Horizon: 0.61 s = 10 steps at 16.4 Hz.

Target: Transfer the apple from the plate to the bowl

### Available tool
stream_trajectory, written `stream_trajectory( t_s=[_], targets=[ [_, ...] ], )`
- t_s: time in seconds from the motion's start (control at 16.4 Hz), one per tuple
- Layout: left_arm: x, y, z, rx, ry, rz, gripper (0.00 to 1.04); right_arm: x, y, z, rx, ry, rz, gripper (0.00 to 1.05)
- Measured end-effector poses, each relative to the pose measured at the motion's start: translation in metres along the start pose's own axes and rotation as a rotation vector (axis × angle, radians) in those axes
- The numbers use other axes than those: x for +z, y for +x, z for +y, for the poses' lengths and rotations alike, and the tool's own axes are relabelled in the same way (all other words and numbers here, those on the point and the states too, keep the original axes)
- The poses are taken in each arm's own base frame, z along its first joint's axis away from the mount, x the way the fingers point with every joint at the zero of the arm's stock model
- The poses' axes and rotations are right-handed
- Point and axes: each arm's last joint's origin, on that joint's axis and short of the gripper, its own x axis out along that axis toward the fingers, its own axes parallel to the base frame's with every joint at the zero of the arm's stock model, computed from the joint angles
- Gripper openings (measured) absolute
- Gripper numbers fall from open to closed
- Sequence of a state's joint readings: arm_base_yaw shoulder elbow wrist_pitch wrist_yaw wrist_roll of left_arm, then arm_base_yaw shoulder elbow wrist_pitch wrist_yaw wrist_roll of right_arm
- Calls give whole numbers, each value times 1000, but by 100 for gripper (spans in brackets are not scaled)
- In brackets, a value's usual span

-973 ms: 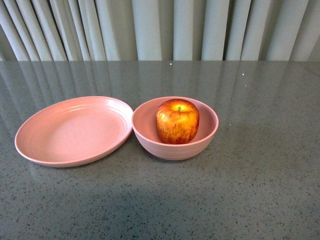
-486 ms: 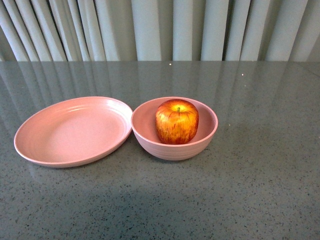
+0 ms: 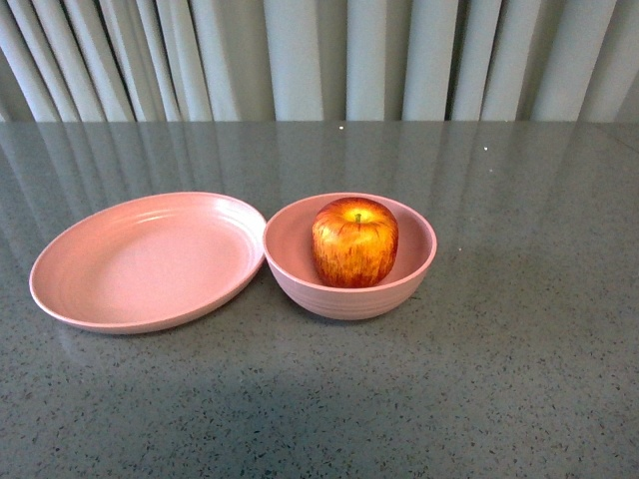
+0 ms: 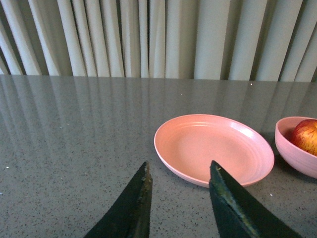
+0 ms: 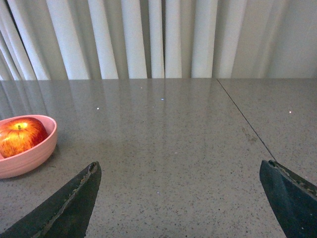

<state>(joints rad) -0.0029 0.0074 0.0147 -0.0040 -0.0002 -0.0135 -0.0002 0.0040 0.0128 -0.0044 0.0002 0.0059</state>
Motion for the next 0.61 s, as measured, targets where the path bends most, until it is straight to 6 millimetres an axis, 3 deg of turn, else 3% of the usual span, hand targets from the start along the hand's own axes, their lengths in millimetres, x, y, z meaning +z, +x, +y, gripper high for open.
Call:
stream_trajectory(
  t_s=[0.24, 0.36, 0.43, 0.61],
  targets=[
    [0, 0, 0, 0, 0, 0, 67, 0, 0, 0, 0, 0, 0, 98],
    [0, 0, 0, 0, 0, 0, 95, 0, 0, 0, 0, 0, 0, 98],
    [0, 0, 0, 0, 2, 0, 100, 0, 0, 0, 0, 0, 0, 98],
    [0, 0, 0, 0, 3, 0, 98, 0, 0, 0, 0, 0, 0, 98]
  ],
)
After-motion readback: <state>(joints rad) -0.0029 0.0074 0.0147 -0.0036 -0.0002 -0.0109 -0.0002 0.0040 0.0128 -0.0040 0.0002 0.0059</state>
